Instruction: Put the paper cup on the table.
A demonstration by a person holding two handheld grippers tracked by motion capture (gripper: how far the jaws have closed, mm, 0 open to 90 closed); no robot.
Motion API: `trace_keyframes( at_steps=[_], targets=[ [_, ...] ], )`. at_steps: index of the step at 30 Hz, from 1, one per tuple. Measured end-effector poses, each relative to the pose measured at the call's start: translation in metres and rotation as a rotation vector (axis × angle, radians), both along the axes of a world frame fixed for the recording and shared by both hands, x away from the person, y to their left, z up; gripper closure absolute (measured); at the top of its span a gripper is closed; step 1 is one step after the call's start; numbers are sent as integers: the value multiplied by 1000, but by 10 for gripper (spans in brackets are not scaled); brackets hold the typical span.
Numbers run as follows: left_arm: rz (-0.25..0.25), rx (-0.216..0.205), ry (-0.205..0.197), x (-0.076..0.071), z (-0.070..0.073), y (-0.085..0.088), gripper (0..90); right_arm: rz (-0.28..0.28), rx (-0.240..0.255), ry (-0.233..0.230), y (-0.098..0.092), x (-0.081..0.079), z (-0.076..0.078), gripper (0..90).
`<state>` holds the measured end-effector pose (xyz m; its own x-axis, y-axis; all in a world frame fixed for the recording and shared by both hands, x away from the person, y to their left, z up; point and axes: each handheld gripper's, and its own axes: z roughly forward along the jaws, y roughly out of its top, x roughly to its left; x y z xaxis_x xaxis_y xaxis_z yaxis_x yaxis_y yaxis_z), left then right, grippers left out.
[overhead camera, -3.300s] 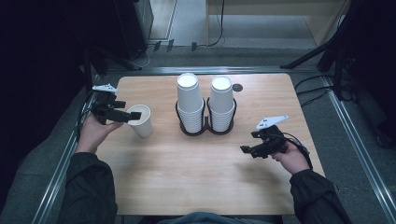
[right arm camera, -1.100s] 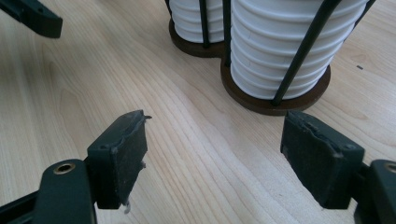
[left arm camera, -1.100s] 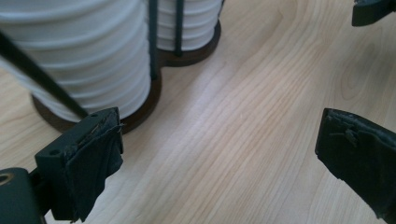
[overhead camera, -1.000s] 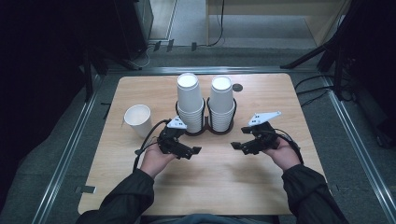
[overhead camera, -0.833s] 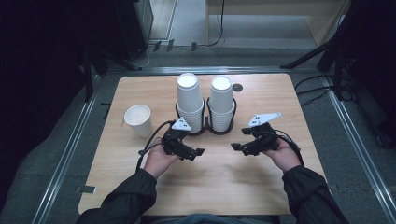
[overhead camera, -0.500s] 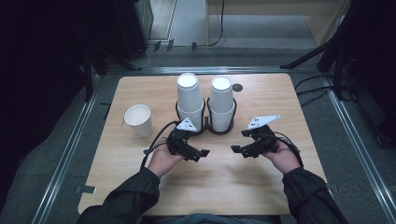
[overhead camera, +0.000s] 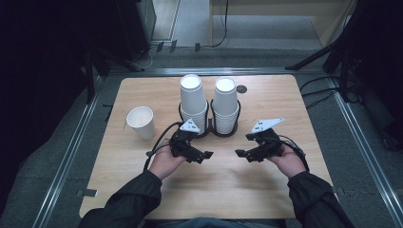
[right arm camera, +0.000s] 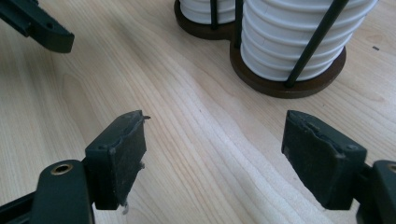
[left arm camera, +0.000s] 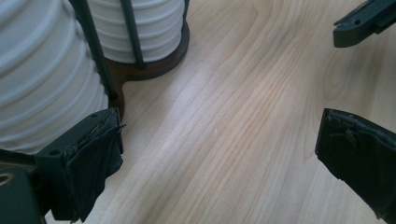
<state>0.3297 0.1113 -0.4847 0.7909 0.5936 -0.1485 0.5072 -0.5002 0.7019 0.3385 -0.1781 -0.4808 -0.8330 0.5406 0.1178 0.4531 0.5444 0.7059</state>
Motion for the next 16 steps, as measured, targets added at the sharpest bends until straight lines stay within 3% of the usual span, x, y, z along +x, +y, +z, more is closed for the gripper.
trace_keyframes(
  at_steps=[12, 16],
  targets=[
    [-3, 8, -3, 2, 1, 3, 12, 7, -10, -10, -1, -1, 0, 220],
    [10, 12, 3, 4, 0, 6, 12, -6, 12, 7, -2, -1, 1, 217]
  ],
)
